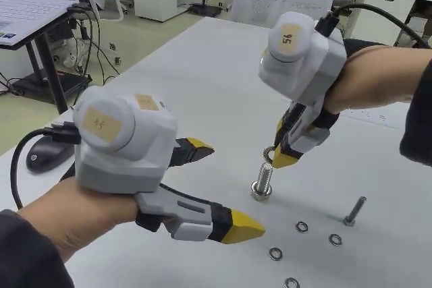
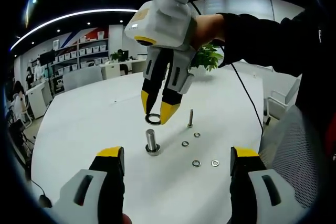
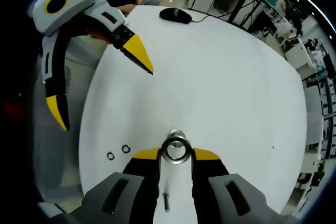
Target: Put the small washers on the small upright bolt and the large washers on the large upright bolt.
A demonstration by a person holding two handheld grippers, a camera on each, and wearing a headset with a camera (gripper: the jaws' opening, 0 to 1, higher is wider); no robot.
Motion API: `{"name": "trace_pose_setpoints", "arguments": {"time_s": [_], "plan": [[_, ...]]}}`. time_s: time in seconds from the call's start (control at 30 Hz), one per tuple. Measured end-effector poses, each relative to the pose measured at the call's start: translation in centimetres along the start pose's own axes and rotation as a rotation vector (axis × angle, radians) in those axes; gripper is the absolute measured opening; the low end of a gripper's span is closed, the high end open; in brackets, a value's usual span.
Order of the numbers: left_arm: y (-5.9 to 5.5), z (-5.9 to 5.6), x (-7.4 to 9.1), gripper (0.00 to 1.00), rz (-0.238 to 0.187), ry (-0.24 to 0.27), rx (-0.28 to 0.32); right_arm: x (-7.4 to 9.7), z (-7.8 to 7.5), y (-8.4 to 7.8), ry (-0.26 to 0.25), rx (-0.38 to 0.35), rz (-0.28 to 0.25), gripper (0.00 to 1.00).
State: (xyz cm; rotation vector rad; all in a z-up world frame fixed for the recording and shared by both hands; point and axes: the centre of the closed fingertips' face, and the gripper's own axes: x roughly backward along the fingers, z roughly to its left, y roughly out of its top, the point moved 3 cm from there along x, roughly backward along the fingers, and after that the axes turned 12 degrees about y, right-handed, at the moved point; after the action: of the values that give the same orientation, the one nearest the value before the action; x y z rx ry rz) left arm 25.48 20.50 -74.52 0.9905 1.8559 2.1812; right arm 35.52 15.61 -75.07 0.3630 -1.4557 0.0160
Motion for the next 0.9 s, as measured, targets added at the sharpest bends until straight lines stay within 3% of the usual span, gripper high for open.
{"name": "trace_pose_setpoints", "arguments": {"time_s": [0.6, 0.9], "plan": [[0.1, 0.1, -0.2, 0.82, 0.001, 0.002, 0.001, -1.9, -1.7, -0.2, 0.044, -0.018, 0.018, 0.23], [0.1, 0.1, -0.3, 0.82, 0.005, 0.001, 0.003, -2.4, -1.6, -0.4, 0.060, -0.026, 0.020, 0.23]]}}
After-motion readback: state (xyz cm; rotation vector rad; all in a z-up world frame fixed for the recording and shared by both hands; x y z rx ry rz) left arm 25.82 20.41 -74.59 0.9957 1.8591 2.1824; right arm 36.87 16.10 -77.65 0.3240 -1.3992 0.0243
